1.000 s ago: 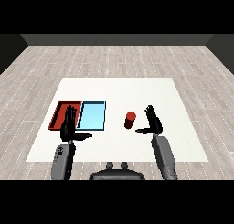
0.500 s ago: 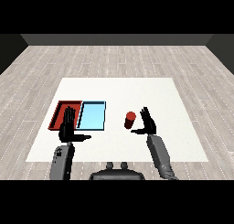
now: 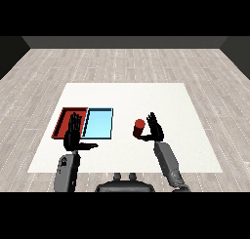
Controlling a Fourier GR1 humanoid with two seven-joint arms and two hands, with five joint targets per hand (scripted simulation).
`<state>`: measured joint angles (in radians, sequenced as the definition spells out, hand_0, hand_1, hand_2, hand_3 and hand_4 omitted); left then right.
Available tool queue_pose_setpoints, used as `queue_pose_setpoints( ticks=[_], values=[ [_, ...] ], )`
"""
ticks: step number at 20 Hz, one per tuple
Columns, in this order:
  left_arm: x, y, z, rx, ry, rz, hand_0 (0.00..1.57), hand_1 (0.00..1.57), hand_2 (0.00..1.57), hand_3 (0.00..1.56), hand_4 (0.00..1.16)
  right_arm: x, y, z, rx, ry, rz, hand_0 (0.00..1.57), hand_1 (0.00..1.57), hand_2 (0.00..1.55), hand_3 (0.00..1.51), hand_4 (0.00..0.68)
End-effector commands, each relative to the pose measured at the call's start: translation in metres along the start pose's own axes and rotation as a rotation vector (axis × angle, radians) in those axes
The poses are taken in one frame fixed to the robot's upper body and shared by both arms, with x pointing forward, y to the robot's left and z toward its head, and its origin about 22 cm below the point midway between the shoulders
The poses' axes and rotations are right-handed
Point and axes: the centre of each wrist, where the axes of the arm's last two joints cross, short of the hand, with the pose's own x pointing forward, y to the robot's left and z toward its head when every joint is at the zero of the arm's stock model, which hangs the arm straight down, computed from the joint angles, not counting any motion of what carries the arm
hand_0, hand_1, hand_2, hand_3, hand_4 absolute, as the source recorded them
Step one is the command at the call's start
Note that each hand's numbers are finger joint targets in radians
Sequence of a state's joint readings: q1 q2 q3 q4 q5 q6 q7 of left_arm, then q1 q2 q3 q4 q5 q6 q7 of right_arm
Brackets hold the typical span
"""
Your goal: Pick the red can and put it in the red box
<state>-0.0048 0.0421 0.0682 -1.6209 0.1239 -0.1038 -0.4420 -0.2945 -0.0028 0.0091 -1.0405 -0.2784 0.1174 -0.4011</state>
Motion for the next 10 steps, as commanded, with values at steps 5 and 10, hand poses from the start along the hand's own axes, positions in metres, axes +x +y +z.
queue_pose_setpoints(
  ticks=[5, 10],
  values=[
    [-0.007, -0.004, 0.008, -0.005, -0.012, 0.005, 0.00, 0.00, 0.00, 0.00, 0.00, -0.023, 0.018, 0.008, 0.020, 0.031, 0.032, 0.00, 0.00, 0.00, 0.00, 0.000],
    [0.001, -0.003, -0.004, 0.001, -0.015, -0.014, 0.00, 0.00, 0.00, 0.00, 0.00, -0.026, 0.003, -0.021, -0.018, 0.037, 0.010, 0.00, 0.00, 0.00, 0.00, 0.000]
  ],
)
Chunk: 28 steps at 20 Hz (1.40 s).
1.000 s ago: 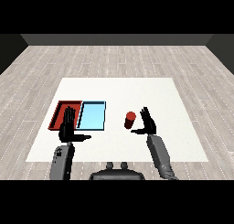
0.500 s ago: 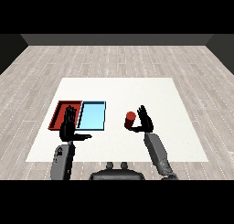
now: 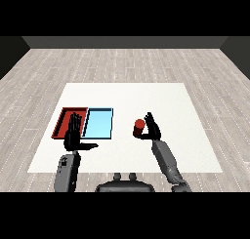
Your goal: Pick the red can and put it in the red box
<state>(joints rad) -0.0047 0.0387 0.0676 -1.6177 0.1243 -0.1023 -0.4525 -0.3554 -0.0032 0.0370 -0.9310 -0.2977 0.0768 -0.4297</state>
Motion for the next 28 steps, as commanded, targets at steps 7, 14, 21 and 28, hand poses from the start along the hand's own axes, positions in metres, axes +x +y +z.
queue_pose_setpoints(
  ticks=[7, 14, 21, 28],
  values=[
    [0.000, 0.009, 0.021, -0.003, -0.007, 0.009, 0.00, 0.00, 0.00, 0.00, 0.00, -0.007, 0.003, -0.012, -0.007, 0.041, 0.018, 0.00, 0.00, 0.00, 0.00, 0.000],
    [0.007, 0.001, 0.002, -0.001, -0.011, 0.005, 0.00, 0.00, 0.00, 0.00, 0.00, -0.025, 0.013, -0.018, 0.011, 0.033, 0.016, 0.00, 0.00, 0.00, 0.00, 0.000],
    [0.007, -0.004, 0.002, -0.008, -0.015, -0.007, 0.00, 0.00, 0.00, 0.00, 0.00, -0.013, 0.024, -0.012, 0.001, 0.039, 0.003, 0.00, 0.00, 0.00, 0.00, 0.000],
    [-0.004, 0.000, -0.012, 0.005, -0.008, 0.030, 0.00, 0.00, 0.00, 0.00, 0.00, -0.018, 0.031, -0.024, 0.015, 0.060, 0.034, 0.00, 0.00, 0.00, 0.00, 0.000]
  ],
)
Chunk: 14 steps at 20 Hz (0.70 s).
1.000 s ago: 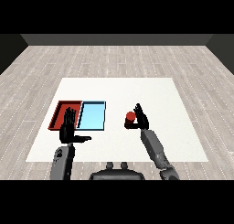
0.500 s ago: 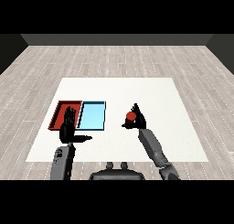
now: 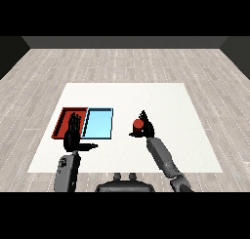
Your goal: Pick the red can and put it in the red box
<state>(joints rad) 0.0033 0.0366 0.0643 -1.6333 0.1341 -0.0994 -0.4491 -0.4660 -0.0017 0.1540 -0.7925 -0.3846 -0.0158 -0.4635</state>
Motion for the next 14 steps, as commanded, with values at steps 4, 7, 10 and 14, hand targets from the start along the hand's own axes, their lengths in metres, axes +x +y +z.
queue_pose_setpoints(
  ticks=[4, 7, 10, 14],
  values=[
    [-0.006, 0.000, -0.002, -0.004, 0.008, 0.015, 0.00, 0.00, 0.00, 0.00, 0.00, 0.017, 0.004, -0.024, 0.005, 0.030, 0.018, 0.00, 0.00, 0.00, 0.00, 0.000],
    [-0.008, -0.002, 0.009, 0.002, -0.006, 0.018, 0.00, 0.00, 0.00, 0.00, 0.00, -0.006, 0.014, -0.021, -0.023, 0.046, 0.029, 0.00, 0.00, 0.00, 0.00, 0.000],
    [-0.006, 0.000, 0.002, -0.014, -0.007, -0.001, 0.00, 0.00, 0.00, 0.00, 0.00, -0.003, 0.003, -0.024, -0.019, 0.083, 0.029, 0.00, 0.00, 0.00, 0.00, 0.000],
    [0.001, 0.014, 0.000, 0.009, 0.000, 0.001, 0.00, 0.00, 0.00, 0.00, 0.00, -0.008, 0.020, -0.026, -0.096, 0.039, 0.130, 1.52, 1.52, 1.50, 1.46, 0.493]
  ],
)
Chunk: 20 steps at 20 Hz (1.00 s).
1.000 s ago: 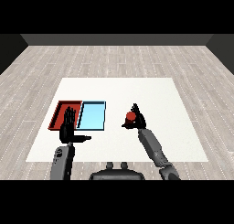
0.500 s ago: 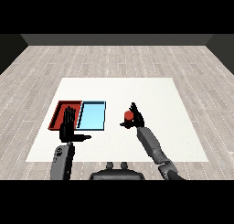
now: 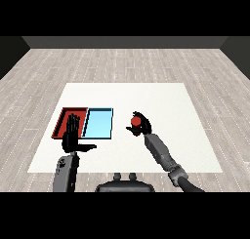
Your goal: Pick the red can and put it in the red box
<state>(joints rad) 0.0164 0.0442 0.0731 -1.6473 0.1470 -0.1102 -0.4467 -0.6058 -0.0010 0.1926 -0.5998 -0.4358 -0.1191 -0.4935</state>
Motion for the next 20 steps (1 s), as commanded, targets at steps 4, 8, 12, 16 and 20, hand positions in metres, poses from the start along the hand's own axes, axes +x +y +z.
queue_pose_setpoints(
  ticks=[4, 8, 12, 16, 20],
  values=[
    [0.008, -0.012, 0.000, -0.010, -0.008, 0.006, 0.00, 0.00, 0.00, 0.00, 0.00, 0.005, 0.005, -0.009, -0.064, 0.038, 0.146, 1.54, 1.54, 1.47, 1.42, 0.575],
    [-0.005, 0.011, -0.004, 0.011, -0.009, 0.009, 0.00, 0.00, 0.00, 0.00, 0.00, 0.001, 0.013, -0.005, -0.027, 0.063, 0.202, 1.53, 1.53, 1.47, 1.42, 0.551],
    [-0.005, -0.005, 0.006, -0.002, 0.017, 0.008, 0.00, 0.00, 0.00, 0.00, 0.00, 0.001, -0.004, 0.002, -0.033, 0.074, 0.175, 1.53, 1.53, 1.47, 1.41, 0.546],
    [-0.002, -0.017, -0.011, 0.004, 0.018, 0.011, 0.00, 0.00, 0.00, 0.00, 0.00, -0.015, 0.010, 0.005, -0.041, 0.055, 0.189, 1.55, 1.55, 1.47, 1.41, 0.558],
    [-0.010, -0.018, -0.001, 0.004, -0.004, 0.008, 0.00, 0.00, 0.00, 0.00, 0.00, 0.007, 0.004, 0.001, -0.044, -0.005, 0.195, 1.53, 1.53, 1.47, 1.40, 0.580]
  ],
)
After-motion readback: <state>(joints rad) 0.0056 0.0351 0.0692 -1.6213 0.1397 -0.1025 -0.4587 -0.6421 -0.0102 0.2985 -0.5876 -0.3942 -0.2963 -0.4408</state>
